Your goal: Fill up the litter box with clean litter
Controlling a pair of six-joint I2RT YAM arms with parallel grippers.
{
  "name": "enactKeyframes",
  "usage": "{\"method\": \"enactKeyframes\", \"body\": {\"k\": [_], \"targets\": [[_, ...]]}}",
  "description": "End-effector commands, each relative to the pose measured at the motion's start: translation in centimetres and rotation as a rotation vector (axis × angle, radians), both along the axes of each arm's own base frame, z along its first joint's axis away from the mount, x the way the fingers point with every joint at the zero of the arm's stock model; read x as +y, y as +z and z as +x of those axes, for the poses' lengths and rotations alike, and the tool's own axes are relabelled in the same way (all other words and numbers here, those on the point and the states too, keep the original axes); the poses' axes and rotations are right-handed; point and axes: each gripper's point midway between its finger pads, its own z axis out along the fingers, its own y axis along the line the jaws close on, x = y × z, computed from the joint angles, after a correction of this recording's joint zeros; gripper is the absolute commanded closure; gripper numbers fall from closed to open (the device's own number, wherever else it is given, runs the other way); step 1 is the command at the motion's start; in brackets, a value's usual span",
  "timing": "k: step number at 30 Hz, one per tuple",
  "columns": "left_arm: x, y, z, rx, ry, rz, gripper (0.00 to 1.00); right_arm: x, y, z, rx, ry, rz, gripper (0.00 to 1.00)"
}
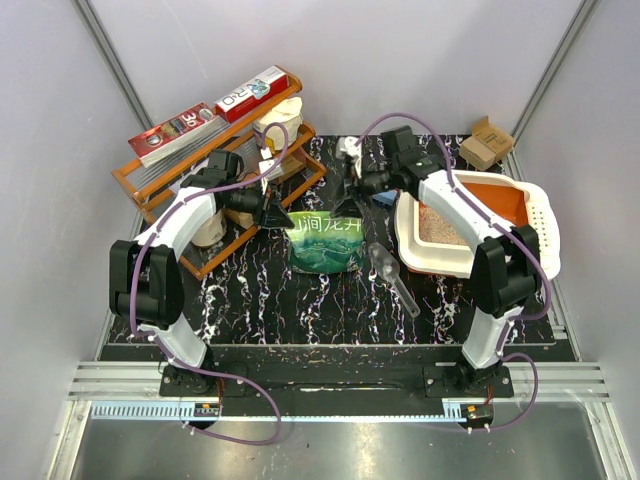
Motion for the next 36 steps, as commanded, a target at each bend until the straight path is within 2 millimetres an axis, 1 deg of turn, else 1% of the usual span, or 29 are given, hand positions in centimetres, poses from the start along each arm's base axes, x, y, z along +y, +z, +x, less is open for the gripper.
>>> {"method": "enactKeyframes", "body": {"k": [1,2,4,5,7,8,9,10,11,12,14,15,16,18,19,22,23,24,25,27,28,29,30,31,33,35,36], "targets": [[0.0,2.0,-0.3,-0.045,0.000,-0.025,1.00,2.0,-0.5,-2.4,-0.132,0.120,-0.049,0.36],[0.1,2.0,-0.4,-0.045,0.001,-0.027,1.00,2.3,-0.7,-2.5,-0.133,0.129,-0.053,0.36],[0.1,2.0,-0.5,-0.045,0.001,-0.027,1.00,2.6,-1.4,-2.1,-0.140,0.127,-0.064,0.36],[0.2,2.0,-0.5,-0.042,0.006,-0.027,1.00,2.8,-1.3,-1.7,-0.157,0.120,-0.060,0.36],[0.3,1.9,-0.6,-0.038,0.007,-0.028,1.00,2.7,-1.6,-1.3,-0.160,0.107,-0.070,0.42],[0.4,2.0,-0.6,-0.039,0.009,-0.028,1.00,2.8,-1.6,-1.1,-0.169,0.104,-0.072,0.46],[0.4,2.0,-0.5,-0.038,0.011,-0.029,1.00,2.6,-1.8,-1.0,-0.173,0.096,-0.084,0.54],[0.6,2.1,-0.4,-0.039,0.013,-0.031,1.00,2.5,-1.8,-1.1,-0.179,0.094,-0.090,0.57],[0.6,2.2,-0.4,-0.035,0.015,-0.035,1.00,2.3,-2.0,-1.1,-0.180,0.091,-0.095,0.60],[0.7,2.4,-0.4,-0.036,0.017,-0.039,1.00,2.0,-2.6,-1.3,-0.181,0.094,-0.108,0.63],[0.9,2.7,-0.2,-0.037,0.024,-0.046,1.00,1.5,-2.9,-1.9,-0.175,0.101,-0.120,0.66],[1.0,2.8,-0.2,-0.038,0.025,-0.046,1.00,1.2,-3.4,-2.2,-0.158,0.100,-0.129,0.69],[1.1,2.8,-0.1,-0.043,0.026,-0.045,1.00,1.0,-3.2,-2.4,-0.154,0.098,-0.129,0.79],[1.3,2.8,-0.2,-0.045,0.029,-0.032,1.00,0.7,-3.3,-2.6,-0.127,0.083,-0.130,0.89],[1.4,2.8,-0.2,-0.057,0.030,-0.027,1.00,0.5,-2.9,-2.5,-0.132,0.073,-0.128,0.95],[1.8,2.8,-0.6,-0.061,0.029,-0.017,1.00,0.0,-2.5,-2.1,-0.116,0.037,-0.124,0.95],[1.9,2.8,-0.7,-0.066,0.026,-0.016,1.00,-0.1,-2.3,-2.0,-0.087,0.018,-0.120,0.96],[2.0,2.8,-0.9,-0.064,0.025,-0.012,1.00,0.0,-2.0,-1.9,-0.077,0.010,-0.110,0.96],[2.0,2.9,-0.9,-0.080,0.020,-0.010,1.00,-0.1,-2.1,-1.7,-0.052,0.003,-0.108,0.99],[2.0,3.0,-1.0,-0.095,0.013,-0.010,1.00,0.3,-1.6,-1.9,-0.006,0.005,-0.082,1.00],[1.7,3.1,-1.0,-0.115,0.004,-0.013,0.95,0.4,-1.9,-1.8,0.015,0.010,-0.076,1.00],[1.6,3.4,-0.9,-0.132,0.002,-0.017,0.89,0.9,-1.8,-2.2,0.040,0.021,-0.065,1.00],[1.3,3.7,-0.3,-0.177,0.000,-0.022,0.78,1.2,-1.8,-2.0,0.048,0.025,-0.062,1.00],[0.7,3.8,-0.2,-0.193,-0.001,-0.013,0.73,1.5,-1.8,-2.1,0.056,0.031,-0.058,1.00],[-0.1,4.2,0.7,-0.260,-0.005,-0.021,0.65,2.0,-1.5,-2.1,0.065,0.041,-0.048,1.00],[-1.3,4.5,0.9,-0.277,-0.019,-0.033,0.60,2.3,-1.8,-2.0,0.082,0.041,-0.051,1.00],[-1.9,4.9,1.4,-0.296,-0.030,-0.044,0.59,2.5,-1.8,-2.1,0.090,0.041,-0.051,1.00]]}}
